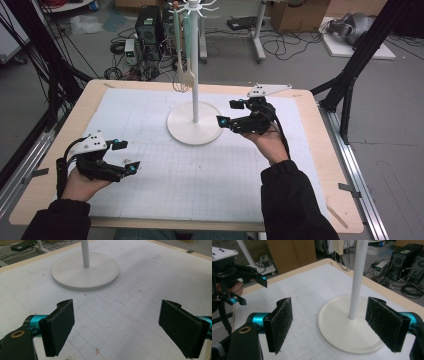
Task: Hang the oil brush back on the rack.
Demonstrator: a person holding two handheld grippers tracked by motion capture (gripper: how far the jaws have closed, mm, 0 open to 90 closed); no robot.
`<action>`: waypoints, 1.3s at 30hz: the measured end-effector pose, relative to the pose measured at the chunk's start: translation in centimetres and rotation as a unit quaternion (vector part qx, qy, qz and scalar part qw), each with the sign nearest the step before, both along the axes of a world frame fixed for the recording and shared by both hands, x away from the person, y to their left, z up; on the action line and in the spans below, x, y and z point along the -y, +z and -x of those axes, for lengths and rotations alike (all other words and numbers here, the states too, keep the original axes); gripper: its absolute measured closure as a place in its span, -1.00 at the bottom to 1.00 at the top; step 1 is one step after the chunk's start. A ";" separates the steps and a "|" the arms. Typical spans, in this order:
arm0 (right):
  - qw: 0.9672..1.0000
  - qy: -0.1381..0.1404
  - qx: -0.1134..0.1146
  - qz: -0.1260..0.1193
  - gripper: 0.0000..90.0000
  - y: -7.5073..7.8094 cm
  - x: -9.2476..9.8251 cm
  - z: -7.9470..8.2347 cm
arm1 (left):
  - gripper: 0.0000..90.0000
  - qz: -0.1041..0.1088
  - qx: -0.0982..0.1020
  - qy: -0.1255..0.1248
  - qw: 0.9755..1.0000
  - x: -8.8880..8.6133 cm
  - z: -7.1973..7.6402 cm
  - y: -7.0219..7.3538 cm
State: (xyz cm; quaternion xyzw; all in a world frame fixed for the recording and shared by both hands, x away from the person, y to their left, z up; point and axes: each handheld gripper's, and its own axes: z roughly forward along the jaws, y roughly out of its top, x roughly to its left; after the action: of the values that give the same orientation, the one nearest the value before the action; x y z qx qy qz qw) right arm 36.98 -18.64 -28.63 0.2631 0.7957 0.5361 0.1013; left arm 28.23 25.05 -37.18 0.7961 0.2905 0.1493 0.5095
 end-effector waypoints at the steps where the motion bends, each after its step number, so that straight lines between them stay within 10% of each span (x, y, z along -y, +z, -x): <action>1: 1.000 -0.001 0.000 0.001 -0.54 -0.1 0.1 0.1 | -0.69 0.000 0.000 0.000 1.000 0.0 0.0 0.0; 39: 1.000 -0.020 -0.009 0.020 -0.55 -5.2 2.7 3.5 | -0.69 0.004 -0.002 0.018 1.000 -0.9 0.1 -0.1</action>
State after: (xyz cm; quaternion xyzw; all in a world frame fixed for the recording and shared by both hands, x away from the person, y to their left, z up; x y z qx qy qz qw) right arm 33.47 -21.35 -33.83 0.2820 0.8015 0.5158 0.1096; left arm 28.15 25.99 -37.31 0.7889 0.3065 0.1553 0.5095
